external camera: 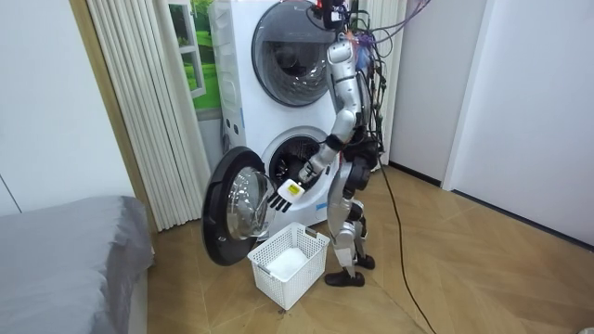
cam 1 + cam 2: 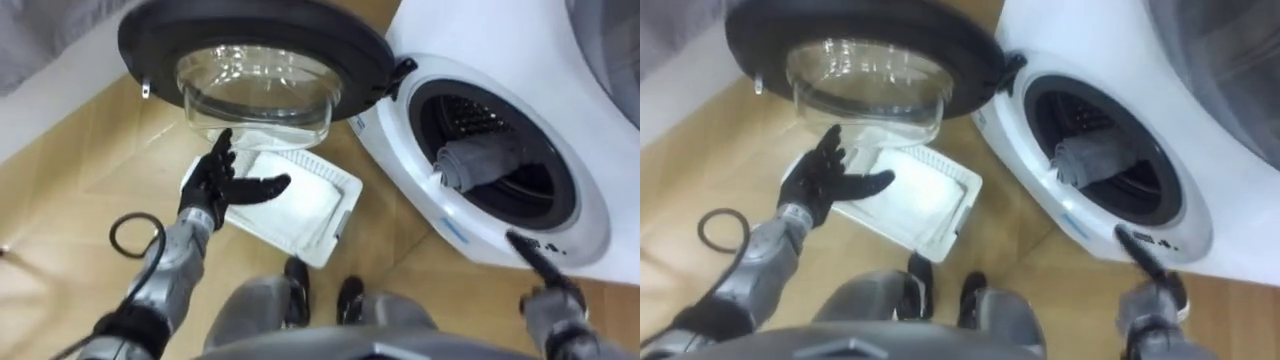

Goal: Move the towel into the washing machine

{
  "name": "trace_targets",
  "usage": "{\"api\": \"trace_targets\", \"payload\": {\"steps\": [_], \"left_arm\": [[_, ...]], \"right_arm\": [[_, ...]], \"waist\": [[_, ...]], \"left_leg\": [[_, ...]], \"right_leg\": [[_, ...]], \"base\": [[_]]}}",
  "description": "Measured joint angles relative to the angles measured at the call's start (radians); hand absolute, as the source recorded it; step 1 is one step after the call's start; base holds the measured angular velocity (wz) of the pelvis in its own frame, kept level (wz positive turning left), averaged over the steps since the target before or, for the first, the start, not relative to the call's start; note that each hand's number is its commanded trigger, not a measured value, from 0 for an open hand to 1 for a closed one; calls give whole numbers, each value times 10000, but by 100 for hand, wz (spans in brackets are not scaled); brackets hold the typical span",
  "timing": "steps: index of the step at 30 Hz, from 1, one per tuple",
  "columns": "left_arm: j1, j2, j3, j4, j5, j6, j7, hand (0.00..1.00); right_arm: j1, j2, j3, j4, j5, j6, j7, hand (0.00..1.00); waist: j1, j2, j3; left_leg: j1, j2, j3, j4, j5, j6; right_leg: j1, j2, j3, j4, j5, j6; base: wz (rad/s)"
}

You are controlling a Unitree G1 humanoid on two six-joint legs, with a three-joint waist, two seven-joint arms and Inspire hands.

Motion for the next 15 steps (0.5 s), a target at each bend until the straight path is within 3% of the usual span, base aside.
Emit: {"api": "trace_targets", "payload": {"steps": [5,10,15], "left_arm": [[640,-7,568,82,848,-21,91,0],[1219,-79,1184,1459,2071,-148,576,0],[1733,-140,1703,2021,3307,-124,902,0]], "right_arm": [[388,239,9,-120,-1045,2,172,0],[536,246,16,108,-3398,5,360,0],[644,282,0,324,-5028,238,866,0]], "waist": [[-18,54,-22],[-93,226,-121],[-228,278,-126]], "left_leg": [[745,-59,-30,-281,39,-89],[1840,-127,-49,-772,38,-163],[2049,-114,-40,-847,56,-216]], "right_leg": [[705,14,-33,-357,8,3],[1741,41,2,-709,10,7],[1882,66,-1,-704,9,7]], "base": [[2],[0],[-1]]}}
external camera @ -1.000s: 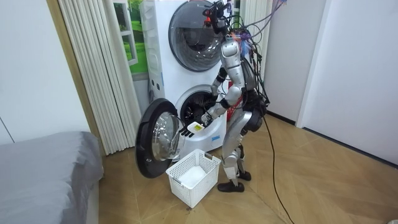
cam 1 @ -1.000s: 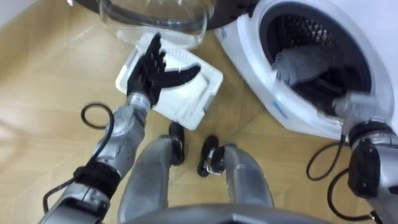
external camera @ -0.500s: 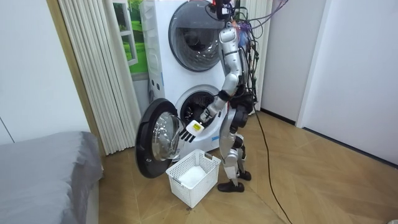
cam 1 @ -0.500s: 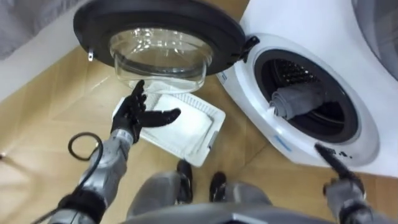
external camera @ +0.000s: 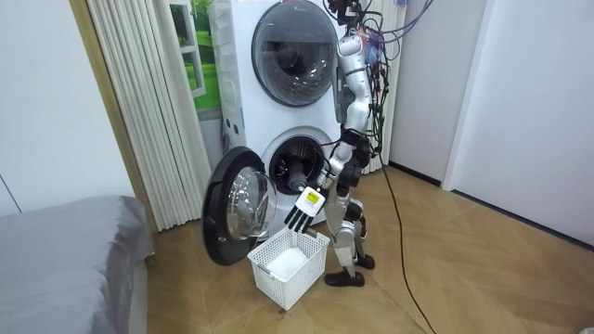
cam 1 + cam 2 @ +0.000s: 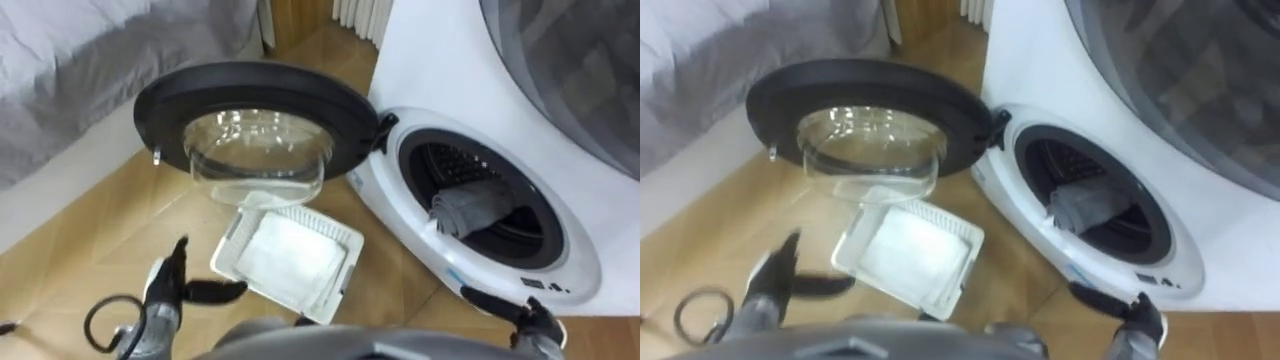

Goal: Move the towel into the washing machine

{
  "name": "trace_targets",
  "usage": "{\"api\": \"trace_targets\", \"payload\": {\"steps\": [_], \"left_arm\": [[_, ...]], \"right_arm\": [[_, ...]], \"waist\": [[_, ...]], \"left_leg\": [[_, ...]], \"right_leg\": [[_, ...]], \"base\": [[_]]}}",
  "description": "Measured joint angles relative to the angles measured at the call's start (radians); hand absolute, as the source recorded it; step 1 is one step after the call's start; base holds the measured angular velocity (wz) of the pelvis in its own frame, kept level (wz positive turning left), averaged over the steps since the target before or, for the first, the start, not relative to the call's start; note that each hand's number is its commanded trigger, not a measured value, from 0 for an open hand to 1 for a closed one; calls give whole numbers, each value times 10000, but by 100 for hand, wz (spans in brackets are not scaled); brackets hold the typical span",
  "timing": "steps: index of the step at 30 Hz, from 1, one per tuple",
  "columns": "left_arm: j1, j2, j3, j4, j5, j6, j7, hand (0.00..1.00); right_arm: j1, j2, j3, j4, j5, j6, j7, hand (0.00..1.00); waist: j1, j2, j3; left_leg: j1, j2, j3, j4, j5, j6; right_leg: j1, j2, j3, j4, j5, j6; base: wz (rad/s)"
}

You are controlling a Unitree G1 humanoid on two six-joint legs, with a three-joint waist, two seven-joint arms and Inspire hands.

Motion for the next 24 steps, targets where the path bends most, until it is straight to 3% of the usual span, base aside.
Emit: {"api": "trace_targets", "payload": {"steps": [3,12,18,24], "left_arm": [[71,-141,264,548,91,94,-4,0],[-54,-269,1540,2011,951,1120,47,0],[-59,-320,1581,2151,1816,1899,-26,0],[-69,-465,1581,2204,1903,2728,-260,0]], "right_arm": [[266,11,27,2,-838,202,279,0],[454,264,125,168,-2126,1069,694,0],[437,331,-38,197,-2522,1295,913,0],[376,420,-41,202,-2540,1692,920,0]], "waist": [[11,-5,27],[46,-22,73],[111,6,68],[267,-37,94]], "left_leg": [[433,-30,0,-186,3,-23],[896,-53,12,-379,-28,-77],[1018,-56,13,-432,-33,-83],[1329,-37,-2,-435,-113,-136]], "right_leg": [[434,16,121,-195,0,0],[824,48,247,-347,-1,-1],[924,53,264,-374,-2,-2],[1298,91,268,-506,-4,-3]], "base": [[-2],[-3],[0],[1]]}}
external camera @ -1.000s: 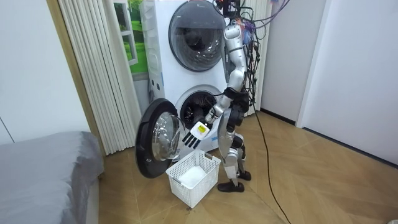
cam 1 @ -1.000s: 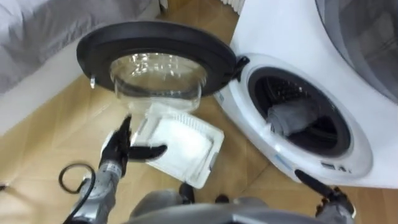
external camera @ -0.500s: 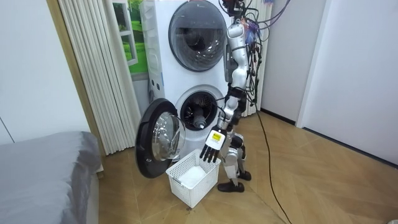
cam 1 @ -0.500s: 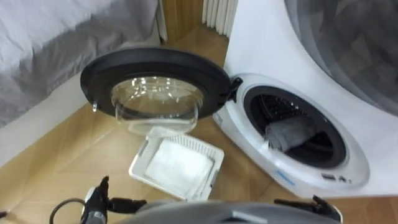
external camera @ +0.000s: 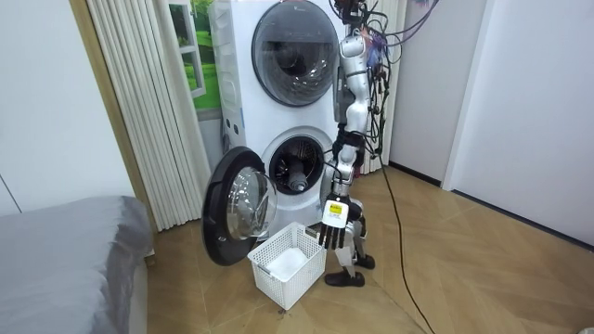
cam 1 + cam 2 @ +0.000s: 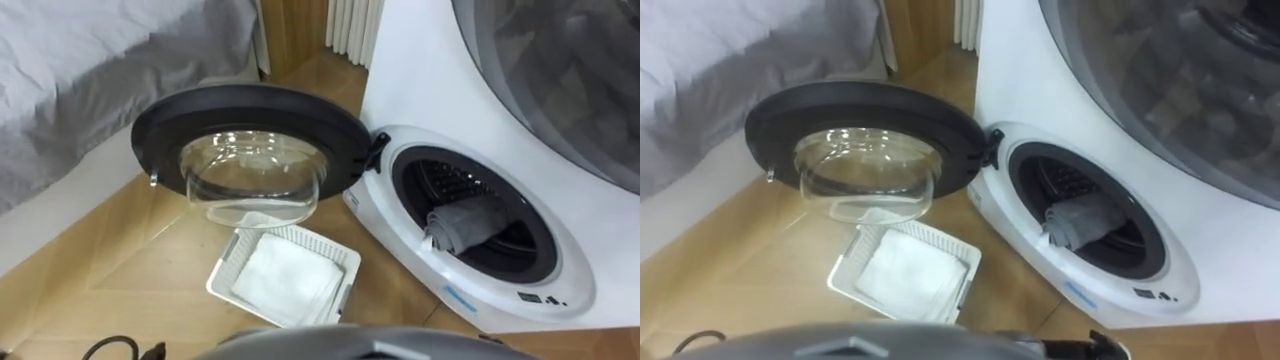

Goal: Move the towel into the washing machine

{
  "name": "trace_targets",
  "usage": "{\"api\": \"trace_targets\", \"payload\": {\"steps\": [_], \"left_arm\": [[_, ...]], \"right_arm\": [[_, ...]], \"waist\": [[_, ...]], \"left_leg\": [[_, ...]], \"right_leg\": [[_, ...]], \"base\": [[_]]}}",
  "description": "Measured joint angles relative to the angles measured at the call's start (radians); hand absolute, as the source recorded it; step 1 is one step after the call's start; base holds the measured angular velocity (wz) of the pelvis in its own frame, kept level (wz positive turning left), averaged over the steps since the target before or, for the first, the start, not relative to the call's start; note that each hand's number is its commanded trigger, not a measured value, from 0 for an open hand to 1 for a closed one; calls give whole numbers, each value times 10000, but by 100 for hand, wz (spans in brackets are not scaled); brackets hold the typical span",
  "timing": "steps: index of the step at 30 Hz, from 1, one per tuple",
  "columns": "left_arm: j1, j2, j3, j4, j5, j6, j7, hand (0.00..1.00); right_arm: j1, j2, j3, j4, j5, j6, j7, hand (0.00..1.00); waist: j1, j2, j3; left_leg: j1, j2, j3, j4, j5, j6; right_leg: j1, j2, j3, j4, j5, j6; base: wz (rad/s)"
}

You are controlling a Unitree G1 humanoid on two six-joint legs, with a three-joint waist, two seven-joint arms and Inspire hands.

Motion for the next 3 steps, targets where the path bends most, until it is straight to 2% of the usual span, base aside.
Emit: {"api": "trace_targets", "payload": {"steps": [3], "left_arm": [[-12,-43,-3,5,43,221,-57,0]], "right_arm": [[-29,4,7,1,-7,45,0,0]], "waist": [[-2,-15,13]], "left_leg": [[15,26,-9,68,-35,-17]], "right_leg": [[56,19,5,2,-1,0]], "base": [[1]]}}
